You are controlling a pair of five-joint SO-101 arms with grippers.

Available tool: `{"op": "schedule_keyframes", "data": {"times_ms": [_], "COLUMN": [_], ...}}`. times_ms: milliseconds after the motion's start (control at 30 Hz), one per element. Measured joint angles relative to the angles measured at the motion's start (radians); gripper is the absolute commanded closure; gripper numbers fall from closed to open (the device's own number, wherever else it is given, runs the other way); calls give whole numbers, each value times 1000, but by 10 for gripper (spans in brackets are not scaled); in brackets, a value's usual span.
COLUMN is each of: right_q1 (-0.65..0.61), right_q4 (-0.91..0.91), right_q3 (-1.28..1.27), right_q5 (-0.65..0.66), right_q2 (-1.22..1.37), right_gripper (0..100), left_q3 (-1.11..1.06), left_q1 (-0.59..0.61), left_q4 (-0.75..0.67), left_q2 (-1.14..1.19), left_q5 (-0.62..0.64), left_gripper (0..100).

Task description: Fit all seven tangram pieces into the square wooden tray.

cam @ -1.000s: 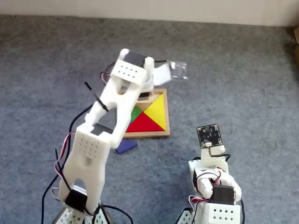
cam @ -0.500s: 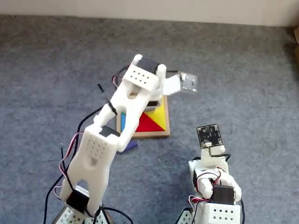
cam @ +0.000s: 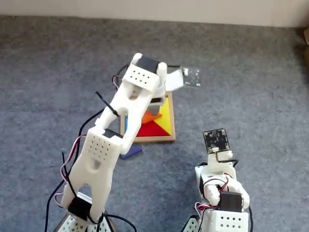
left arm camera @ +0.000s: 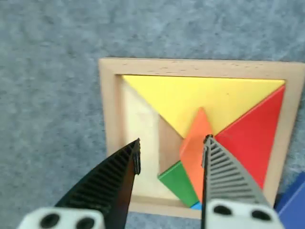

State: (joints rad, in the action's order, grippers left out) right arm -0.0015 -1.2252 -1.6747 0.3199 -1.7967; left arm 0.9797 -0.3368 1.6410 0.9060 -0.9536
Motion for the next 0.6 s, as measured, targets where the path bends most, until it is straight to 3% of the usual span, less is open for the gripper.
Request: {"op": "schedule_keyframes", "data": {"times_ms": [267, 600], "right_q1": [0, 0], "right_q4": [0, 0], "right_q3": [0, 0], "right_q5": [0, 0], "right_q2": [0, 0], "right_gripper": [992, 992], "left_q3": [34, 75], "left_q1": [5, 26], "left_q4": [15, 104], "left_q2": [0, 0], "left_q5": [9, 196], "left_gripper": [779, 780]}}
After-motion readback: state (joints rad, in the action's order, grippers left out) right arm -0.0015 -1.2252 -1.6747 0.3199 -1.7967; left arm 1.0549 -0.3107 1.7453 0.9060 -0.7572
